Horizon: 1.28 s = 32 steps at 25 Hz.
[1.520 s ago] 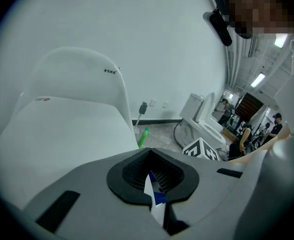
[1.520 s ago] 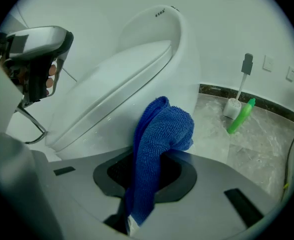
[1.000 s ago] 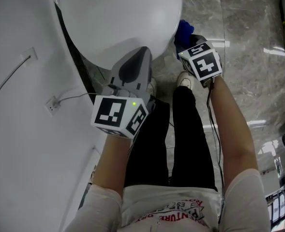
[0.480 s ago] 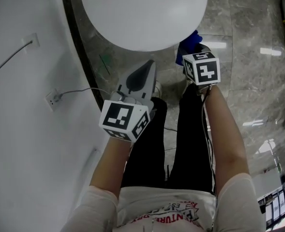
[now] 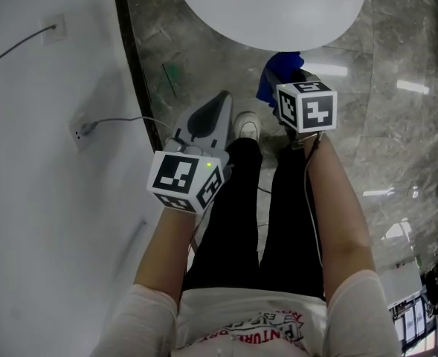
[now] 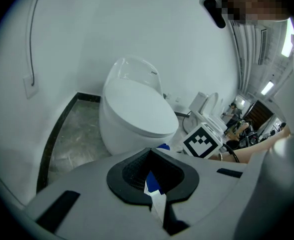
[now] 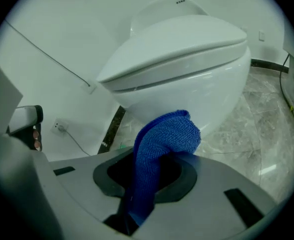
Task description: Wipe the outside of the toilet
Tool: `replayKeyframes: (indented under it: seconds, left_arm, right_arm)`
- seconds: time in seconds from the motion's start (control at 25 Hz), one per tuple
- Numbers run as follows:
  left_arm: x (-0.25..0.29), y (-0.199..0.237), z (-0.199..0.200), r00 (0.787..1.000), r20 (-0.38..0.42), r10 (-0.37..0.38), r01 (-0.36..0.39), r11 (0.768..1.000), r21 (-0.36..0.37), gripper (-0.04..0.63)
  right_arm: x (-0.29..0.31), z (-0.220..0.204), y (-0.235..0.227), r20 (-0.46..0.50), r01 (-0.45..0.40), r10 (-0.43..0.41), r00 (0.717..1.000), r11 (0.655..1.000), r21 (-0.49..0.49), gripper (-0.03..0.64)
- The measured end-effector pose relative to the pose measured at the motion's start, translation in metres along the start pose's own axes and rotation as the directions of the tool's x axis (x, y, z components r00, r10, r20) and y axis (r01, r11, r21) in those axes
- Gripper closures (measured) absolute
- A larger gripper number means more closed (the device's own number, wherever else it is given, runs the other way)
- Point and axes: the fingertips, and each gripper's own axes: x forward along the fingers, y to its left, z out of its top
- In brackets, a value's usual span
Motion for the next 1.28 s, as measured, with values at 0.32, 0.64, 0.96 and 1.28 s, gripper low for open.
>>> replayKeyframes:
  seconds: [0.32, 0.64, 0.96, 1.28]
  left_arm:
    - [-0.03, 0.022, -0.016, 0.997, 0.007, 0.077, -0.077, 0.996, -0.04, 0.589]
    - [-0.077, -0.032, 0.084, 0.987, 0.123, 0.1, -0.098, 0.995, -0.022, 0.589]
    - [-0.152, -0.105, 0.244, 0.941, 0.319, 0.112, -0.129, 0.991, 0.033, 0.589]
    - [-0.249, -0.176, 0.354, 0.895, 0.438, 0.083, -0.173, 0.97, 0.171, 0.589]
  right_arm:
    - [-0.011, 0.003, 0.054, -0.02, -0.099, 0.099, 0.995, 0.995, -0.032, 0.541]
    - [-0.148, 0.053, 0.063, 0.11, -0.03, 0.043, 0.993, 0.992, -0.121, 0.541]
    - [-0.326, 0.168, 0.091, 0.291, 0.061, 0.022, 0.956, 0.961, -0.271, 0.541]
    - [-0.483, 0.248, 0.14, 0.491, 0.156, 0.021, 0.871, 0.936, -0.315, 0.541]
